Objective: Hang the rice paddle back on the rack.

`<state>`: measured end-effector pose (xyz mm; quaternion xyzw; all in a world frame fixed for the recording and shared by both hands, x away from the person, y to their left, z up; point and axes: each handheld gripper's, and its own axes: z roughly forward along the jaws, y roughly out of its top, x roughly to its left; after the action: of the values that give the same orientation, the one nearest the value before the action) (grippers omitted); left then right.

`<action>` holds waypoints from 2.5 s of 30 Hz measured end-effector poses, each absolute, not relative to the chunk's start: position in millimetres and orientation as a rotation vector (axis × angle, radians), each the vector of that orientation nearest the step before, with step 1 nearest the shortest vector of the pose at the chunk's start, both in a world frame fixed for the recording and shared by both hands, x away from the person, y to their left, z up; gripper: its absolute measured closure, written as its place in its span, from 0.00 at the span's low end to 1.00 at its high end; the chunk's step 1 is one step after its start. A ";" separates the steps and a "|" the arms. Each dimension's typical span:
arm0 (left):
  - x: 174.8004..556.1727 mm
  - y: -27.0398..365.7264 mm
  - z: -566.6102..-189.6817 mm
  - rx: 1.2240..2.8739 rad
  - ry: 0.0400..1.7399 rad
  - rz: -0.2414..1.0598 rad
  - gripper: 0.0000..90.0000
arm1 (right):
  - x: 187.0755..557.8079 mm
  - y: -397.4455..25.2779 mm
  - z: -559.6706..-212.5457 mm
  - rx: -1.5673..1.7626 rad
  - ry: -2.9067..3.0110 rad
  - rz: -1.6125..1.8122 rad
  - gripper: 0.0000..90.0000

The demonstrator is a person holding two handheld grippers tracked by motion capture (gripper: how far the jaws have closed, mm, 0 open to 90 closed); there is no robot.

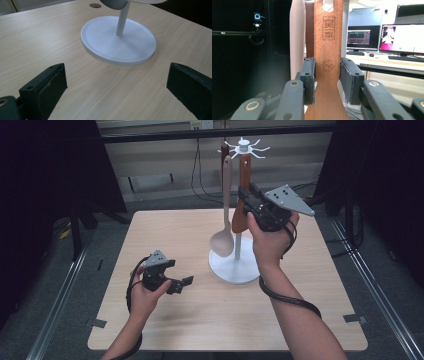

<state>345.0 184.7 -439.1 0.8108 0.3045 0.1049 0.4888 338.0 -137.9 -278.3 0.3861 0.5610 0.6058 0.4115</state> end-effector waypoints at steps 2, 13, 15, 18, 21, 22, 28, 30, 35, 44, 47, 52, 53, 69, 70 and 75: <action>344.8 184.3 -439.2 1.968 0.744 0.256 0.03 | 337.9 -138.1 -278.4 0.968 1.411 1.521 0.73; 345.2 184.3 -439.7 1.974 0.742 0.254 0.03 | 338.4 -138.3 -278.3 0.954 1.417 1.519 0.71; 345.3 184.4 -439.7 1.973 0.741 0.253 0.03 | 338.3 -138.2 -278.0 0.959 1.411 1.521 0.68; 345.4 184.4 -440.0 1.974 0.742 0.256 0.03 | 338.0 -137.4 -277.1 0.961 1.407 1.526 0.65; 345.3 184.3 -440.0 1.976 0.740 0.257 0.03 | 338.0 -137.7 -277.5 0.959 1.411 1.522 0.64; 345.2 184.3 -439.7 1.980 0.743 0.262 0.03 | 338.1 -137.9 -277.7 0.962 1.412 1.522 0.62; 345.5 184.7 -439.9 1.972 0.742 0.255 0.03 | 336.0 -138.1 -278.2 0.959 1.414 1.547 0.54; 345.5 184.6 -439.8 1.975 0.740 0.257 0.03 | 334.9 -137.4 -277.8 0.948 1.421 1.548 0.52; 345.0 184.7 -439.2 1.970 0.741 0.256 0.03 | 333.3 -137.7 -277.9 0.948 1.424 1.552 0.47; 345.4 185.1 -439.3 1.968 0.743 0.251 0.03 | 330.5 -143.6 -286.1 0.946 1.450 1.594 0.35; 346.0 183.9 -440.4 1.967 0.747 0.248 0.03 | 329.5 -146.4 -290.5 0.944 1.461 1.605 0.31; 346.7 182.4 -439.5 1.965 0.742 0.245 0.03 | 326.3 -152.5 -295.7 0.947 1.474 1.619 0.25; 346.7 182.4 -439.5 1.965 0.742 0.245 0.03 | 326.3 -152.5 -295.7 0.947 1.474 1.619 0.25; 345.0 184.0 -440.1 1.970 0.747 0.257 0.03 | 321.4 -161.7 -305.4 0.950 1.516 1.628 0.15; 345.0 183.9 -439.7 1.972 0.749 0.265 0.03 | 320.7 -162.6 -307.2 0.962 1.509 1.645 0.14; 344.9 183.4 -439.9 1.972 0.746 0.255 0.03 | 319.5 -166.7 -311.7 0.955 1.525 1.660 0.11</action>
<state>344.9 183.4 -439.9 0.8108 0.3068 0.1049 0.4874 319.5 -166.7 -311.7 0.3667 0.5860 0.6378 0.3397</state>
